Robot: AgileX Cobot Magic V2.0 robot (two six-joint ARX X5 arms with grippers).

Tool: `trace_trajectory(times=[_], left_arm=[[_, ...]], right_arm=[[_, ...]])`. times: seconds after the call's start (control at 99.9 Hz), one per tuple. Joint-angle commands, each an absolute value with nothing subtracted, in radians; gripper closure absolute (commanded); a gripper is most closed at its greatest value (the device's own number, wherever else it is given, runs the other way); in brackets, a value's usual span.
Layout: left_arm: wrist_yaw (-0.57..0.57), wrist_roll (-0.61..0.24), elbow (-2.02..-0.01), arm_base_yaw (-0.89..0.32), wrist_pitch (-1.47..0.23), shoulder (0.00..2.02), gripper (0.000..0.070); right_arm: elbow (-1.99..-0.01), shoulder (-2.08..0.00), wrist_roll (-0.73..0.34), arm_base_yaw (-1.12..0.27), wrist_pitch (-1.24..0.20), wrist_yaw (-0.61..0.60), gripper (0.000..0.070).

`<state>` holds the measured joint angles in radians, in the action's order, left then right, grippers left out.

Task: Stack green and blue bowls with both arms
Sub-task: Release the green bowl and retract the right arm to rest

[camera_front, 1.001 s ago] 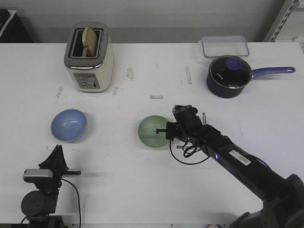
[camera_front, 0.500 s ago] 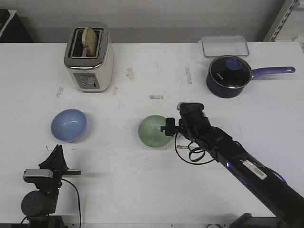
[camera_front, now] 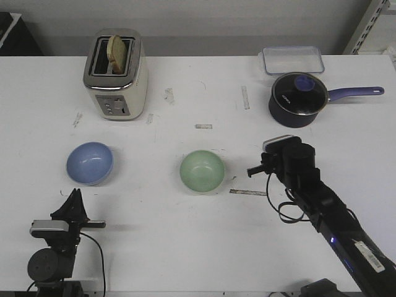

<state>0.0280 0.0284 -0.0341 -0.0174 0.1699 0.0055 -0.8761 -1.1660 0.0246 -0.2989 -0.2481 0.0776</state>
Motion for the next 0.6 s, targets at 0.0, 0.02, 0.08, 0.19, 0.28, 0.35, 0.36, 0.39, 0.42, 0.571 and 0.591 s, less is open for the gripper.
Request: trace_trajectory(times=[0.0, 0.02, 0.08, 0.19, 0.28, 0.35, 0.36, 0.39, 0.42, 0.571, 0.591], left_arm=[[0.030, 0.037, -0.012, -0.017, 0.181, 0.003, 0.0699], [0.030, 0.037, -0.012, -0.017, 0.181, 0.003, 0.0699], [0.030, 0.037, -0.012, -0.017, 0.181, 0.003, 0.0699], [0.030, 0.037, -0.012, -0.017, 0.181, 0.003, 0.0699], [0.030, 0.037, -0.012, -0.017, 0.181, 0.003, 0.0699], [0.030, 0.037, -0.012, -0.017, 0.181, 0.003, 0.0699], [0.030, 0.037, -0.012, -0.017, 0.181, 0.003, 0.0699], [0.030, 0.037, -0.012, -0.017, 0.181, 0.003, 0.0699], [0.030, 0.037, -0.012, -0.017, 0.181, 0.003, 0.0699], [0.030, 0.037, -0.012, -0.017, 0.181, 0.003, 0.0699], [0.030, 0.037, -0.012, -0.017, 0.181, 0.003, 0.0699]], right_arm=[[-0.854, -1.135, 0.040, -0.261, -0.211, 0.075, 0.0690], [-0.843, -1.124, 0.038, -0.247, -0.199, 0.075, 0.0690], [-0.808, -1.091, 0.018, -0.206, -0.163, 0.075, 0.0689], [-0.729, -1.025, -0.030, -0.146, -0.089, 0.075, 0.0689], [-0.653, -0.965, -0.082, -0.117, -0.020, 0.076, 0.0689], [-0.593, -0.913, -0.104, -0.106, 0.028, 0.076, 0.0690], [-0.585, -0.906, -0.105, -0.105, 0.033, 0.076, 0.0690], [-0.561, -0.884, -0.104, -0.103, 0.047, 0.076, 0.0689], [-0.539, -0.860, -0.103, -0.103, 0.061, 0.077, 0.0689], [-0.457, -0.737, -0.103, -0.103, 0.062, 0.078, 0.0689], [-0.448, -0.719, -0.103, -0.103, 0.059, 0.079, 0.0689]])
